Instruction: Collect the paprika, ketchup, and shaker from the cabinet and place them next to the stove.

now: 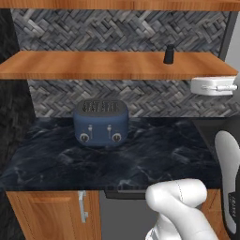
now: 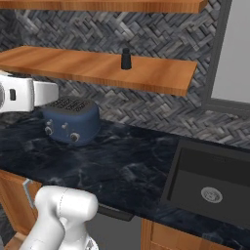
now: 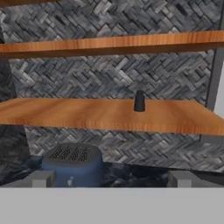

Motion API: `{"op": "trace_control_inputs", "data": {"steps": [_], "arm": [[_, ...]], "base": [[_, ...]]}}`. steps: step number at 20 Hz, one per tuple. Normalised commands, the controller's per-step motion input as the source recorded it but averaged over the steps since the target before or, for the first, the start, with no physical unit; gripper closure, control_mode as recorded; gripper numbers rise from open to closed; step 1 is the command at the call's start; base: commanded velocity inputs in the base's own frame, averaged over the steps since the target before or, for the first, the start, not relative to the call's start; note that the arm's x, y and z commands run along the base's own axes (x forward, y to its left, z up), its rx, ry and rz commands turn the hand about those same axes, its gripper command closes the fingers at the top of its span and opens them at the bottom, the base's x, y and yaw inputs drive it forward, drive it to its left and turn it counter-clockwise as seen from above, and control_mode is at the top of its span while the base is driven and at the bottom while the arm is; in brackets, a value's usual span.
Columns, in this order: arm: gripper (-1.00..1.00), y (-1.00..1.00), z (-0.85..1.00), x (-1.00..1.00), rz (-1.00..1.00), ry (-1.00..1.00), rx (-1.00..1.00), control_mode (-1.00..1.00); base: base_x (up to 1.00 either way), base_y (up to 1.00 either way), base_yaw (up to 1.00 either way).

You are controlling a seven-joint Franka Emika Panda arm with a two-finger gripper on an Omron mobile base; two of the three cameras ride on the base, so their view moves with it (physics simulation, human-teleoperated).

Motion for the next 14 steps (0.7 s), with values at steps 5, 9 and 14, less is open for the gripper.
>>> {"op": "trace_control_inputs", "data": {"steps": [5,9,14], "arm": [[-1.0,-0.04,-0.06,0.2,0.04,-0.04,0.1,-1.0],[-1.0,-0.03,-0.01,0.16,0.02,-0.05,0.11,-1.0],[-1.0,0.0,0.0,0.19,0.0,-0.02,0.05,-1.0]], "base": [[0.0,0.0,0.0],[0.0,0.0,0.0],[0.0,0.0,0.0]]}}
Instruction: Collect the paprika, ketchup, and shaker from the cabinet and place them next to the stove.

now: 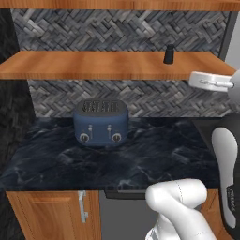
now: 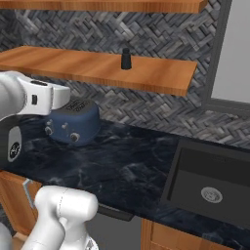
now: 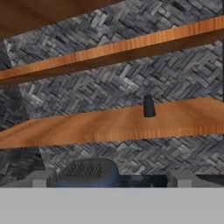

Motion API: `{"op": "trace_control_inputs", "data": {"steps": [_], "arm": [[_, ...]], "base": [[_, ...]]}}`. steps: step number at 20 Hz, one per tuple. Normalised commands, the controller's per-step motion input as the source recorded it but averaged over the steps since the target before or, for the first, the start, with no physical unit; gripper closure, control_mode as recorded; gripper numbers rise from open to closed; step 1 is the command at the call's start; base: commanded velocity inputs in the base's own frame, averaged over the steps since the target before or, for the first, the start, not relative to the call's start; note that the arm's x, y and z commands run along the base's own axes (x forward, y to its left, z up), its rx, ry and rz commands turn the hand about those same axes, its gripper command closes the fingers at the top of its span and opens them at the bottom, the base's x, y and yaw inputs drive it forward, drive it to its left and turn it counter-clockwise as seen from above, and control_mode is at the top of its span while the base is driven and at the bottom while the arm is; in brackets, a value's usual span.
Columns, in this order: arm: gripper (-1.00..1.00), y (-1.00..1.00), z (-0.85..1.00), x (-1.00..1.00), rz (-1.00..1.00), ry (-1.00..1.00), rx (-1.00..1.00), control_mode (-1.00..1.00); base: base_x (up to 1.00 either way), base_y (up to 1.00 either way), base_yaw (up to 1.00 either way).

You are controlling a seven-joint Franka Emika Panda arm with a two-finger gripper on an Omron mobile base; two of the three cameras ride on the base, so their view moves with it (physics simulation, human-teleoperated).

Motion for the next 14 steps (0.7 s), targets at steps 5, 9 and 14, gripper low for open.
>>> {"op": "trace_control_inputs", "data": {"steps": [5,9,14], "arm": [[-1.0,-0.15,0.01,0.25,0.0,0.0,0.02,-1.0],[-1.0,-0.12,0.02,0.3,0.0,0.02,0.0,-1.0],[-1.0,-0.02,0.0,0.4,0.0,0.15,-0.03,-1.0]], "base": [[0.0,0.0,0.0],[0.0,0.0,0.0],[0.0,0.0,0.0]]}}
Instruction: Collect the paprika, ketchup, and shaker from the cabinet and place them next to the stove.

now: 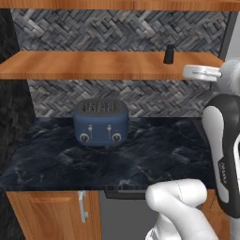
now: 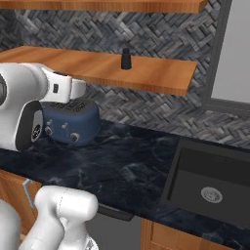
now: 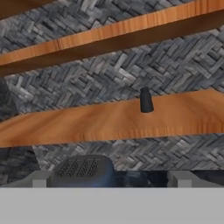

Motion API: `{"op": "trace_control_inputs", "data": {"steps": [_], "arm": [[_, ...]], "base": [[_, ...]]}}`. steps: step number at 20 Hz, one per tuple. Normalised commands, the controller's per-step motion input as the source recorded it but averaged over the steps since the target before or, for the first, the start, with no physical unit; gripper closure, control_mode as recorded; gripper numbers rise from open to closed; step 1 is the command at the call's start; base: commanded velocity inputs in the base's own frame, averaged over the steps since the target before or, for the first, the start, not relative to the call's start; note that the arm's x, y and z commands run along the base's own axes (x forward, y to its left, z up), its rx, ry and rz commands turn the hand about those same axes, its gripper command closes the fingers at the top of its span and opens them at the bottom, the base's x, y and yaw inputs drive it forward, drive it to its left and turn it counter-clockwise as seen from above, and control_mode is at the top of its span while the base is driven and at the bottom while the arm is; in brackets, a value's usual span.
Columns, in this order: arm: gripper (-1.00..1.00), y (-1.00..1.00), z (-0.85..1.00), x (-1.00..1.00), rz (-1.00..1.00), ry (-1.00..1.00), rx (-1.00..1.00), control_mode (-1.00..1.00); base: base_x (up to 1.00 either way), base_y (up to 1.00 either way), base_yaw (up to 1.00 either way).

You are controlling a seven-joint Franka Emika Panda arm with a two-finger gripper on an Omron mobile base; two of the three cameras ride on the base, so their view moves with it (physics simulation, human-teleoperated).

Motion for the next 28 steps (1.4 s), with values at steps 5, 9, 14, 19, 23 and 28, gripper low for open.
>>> {"op": "trace_control_inputs", "data": {"steps": [5,9,14,19,23,28], "arm": [[-1.0,-0.23,0.02,0.42,0.0,0.1,-0.12,-1.0],[-1.0,-0.16,0.18,0.27,0.0,0.0,-0.03,-1.0],[-1.0,-0.21,0.03,0.27,0.0,0.01,0.0,-1.0],[-1.0,-0.37,0.0,0.33,0.0,0.01,0.0,-1.0],[-1.0,-0.31,0.0,0.43,0.0,0.0,0.0,-1.0],[-1.0,-0.18,0.01,0.46,0.0,0.01,0.0,-1.0]], "base": [[0.0,0.0,0.0],[0.0,0.0,0.0],[0.0,0.0,0.0],[0.0,0.0,0.0],[0.0,0.0,0.0],[0.0,0.0,0.0]]}}
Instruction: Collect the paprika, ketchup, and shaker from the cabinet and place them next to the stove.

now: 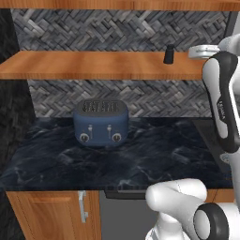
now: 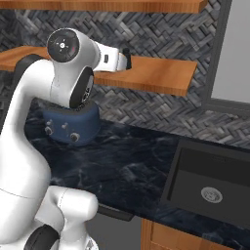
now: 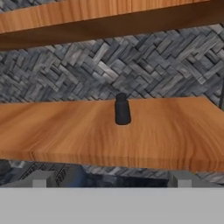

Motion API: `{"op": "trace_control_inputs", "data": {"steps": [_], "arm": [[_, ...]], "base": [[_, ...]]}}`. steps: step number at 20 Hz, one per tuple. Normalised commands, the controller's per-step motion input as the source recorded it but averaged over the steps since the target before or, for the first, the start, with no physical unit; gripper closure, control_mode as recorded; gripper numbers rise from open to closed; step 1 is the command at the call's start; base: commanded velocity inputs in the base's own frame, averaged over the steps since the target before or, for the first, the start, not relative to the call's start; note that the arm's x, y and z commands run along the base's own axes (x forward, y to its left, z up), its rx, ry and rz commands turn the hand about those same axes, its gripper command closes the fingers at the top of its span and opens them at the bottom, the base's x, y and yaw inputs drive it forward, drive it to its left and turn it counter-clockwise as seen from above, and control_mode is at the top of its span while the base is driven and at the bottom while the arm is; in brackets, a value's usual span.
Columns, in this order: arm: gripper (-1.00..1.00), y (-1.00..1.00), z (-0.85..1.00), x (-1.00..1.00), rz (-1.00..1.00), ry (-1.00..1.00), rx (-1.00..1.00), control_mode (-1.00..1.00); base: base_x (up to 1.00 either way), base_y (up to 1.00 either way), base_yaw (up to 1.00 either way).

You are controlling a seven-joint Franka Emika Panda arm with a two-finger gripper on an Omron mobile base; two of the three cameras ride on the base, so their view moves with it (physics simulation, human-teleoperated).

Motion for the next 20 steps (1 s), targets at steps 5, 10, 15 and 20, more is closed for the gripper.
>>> {"op": "trace_control_inputs", "data": {"steps": [5,10,15,20], "arm": [[-1.0,-0.13,0.0,0.42,0.0,0.0,0.0,-1.0],[-1.0,-0.13,0.0,0.42,0.0,0.0,0.0,-1.0],[-1.0,-0.05,0.0,0.42,0.0,0.0,0.0,-1.0],[-1.0,0.0,0.0,0.4,0.0,0.0,0.0,-1.0]], "base": [[0.0,0.0,0.0],[0.0,0.0,0.0],[0.0,0.0,0.0],[0.0,0.0,0.0]]}}
